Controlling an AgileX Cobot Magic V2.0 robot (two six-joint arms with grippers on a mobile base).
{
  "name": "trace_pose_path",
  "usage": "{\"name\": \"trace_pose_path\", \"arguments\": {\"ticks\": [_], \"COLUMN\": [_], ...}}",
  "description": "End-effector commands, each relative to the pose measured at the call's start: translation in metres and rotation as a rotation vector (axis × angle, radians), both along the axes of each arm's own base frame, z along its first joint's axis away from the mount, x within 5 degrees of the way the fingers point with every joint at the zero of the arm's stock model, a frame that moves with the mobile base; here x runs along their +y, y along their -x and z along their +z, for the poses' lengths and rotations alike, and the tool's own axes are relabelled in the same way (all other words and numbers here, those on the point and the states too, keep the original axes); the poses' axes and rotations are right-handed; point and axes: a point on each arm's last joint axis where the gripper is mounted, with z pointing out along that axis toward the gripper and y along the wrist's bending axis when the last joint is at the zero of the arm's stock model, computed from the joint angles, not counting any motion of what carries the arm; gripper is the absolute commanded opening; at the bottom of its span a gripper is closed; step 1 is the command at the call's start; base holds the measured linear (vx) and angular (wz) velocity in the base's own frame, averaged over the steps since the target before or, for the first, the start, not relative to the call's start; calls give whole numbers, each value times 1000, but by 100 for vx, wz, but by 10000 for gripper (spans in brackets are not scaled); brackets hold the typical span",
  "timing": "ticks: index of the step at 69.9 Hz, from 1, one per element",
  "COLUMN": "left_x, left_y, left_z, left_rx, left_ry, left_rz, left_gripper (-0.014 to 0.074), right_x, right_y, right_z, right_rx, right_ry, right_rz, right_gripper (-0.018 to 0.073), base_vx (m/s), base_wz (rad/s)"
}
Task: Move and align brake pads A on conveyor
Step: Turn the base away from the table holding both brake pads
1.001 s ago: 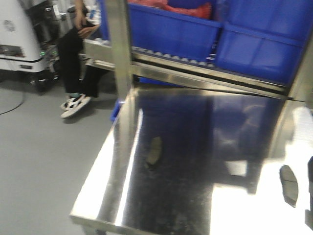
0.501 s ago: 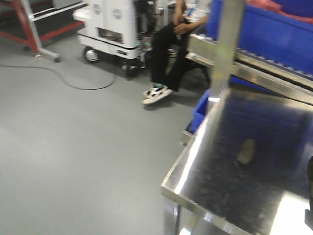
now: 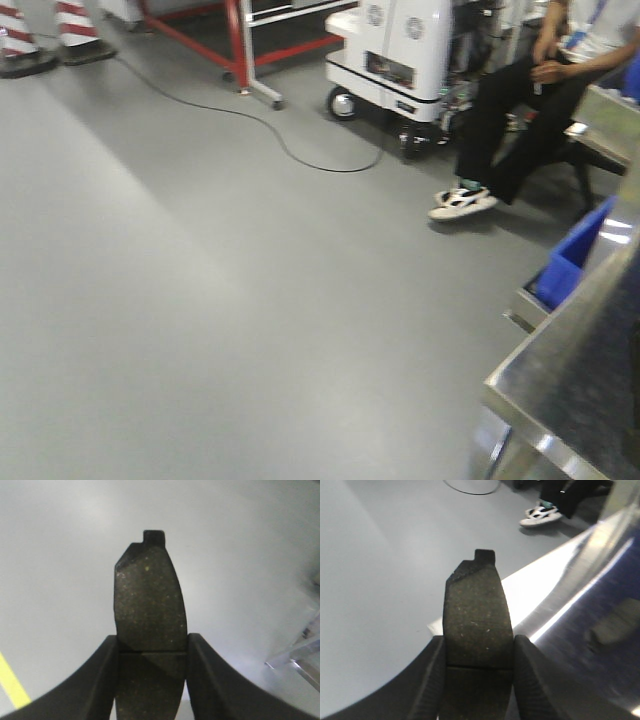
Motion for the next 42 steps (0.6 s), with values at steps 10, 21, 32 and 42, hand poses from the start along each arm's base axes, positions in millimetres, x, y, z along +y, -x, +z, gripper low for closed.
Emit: {"name": "trace_pose_path", "arguments": {"ticks": [10, 21, 32, 42], "left_x": [-1, -1, -1, -1], "left_y": [-5, -5, -5, -5], "left_z": [15, 15, 15, 15], "left_rx": [-104, -104, -104, -104], "left_ry": [10, 10, 10, 10], "left_rz": [2, 2, 2, 2], "left_gripper": [129, 129, 129, 129], "right_x": [-1, -1, -1, -1], "right_y": [-5, -5, -5, -5], "right_z": [17, 17, 17, 17], "right_rx": [-116, -116, -116, -116], "right_ry": [3, 3, 3, 3], "right_rz": [-3, -3, -3, -3], "right_gripper": [114, 114, 114, 114], "base_vx": [-2, 0, 1, 1], "base_wz": [55, 60, 58, 48]}}
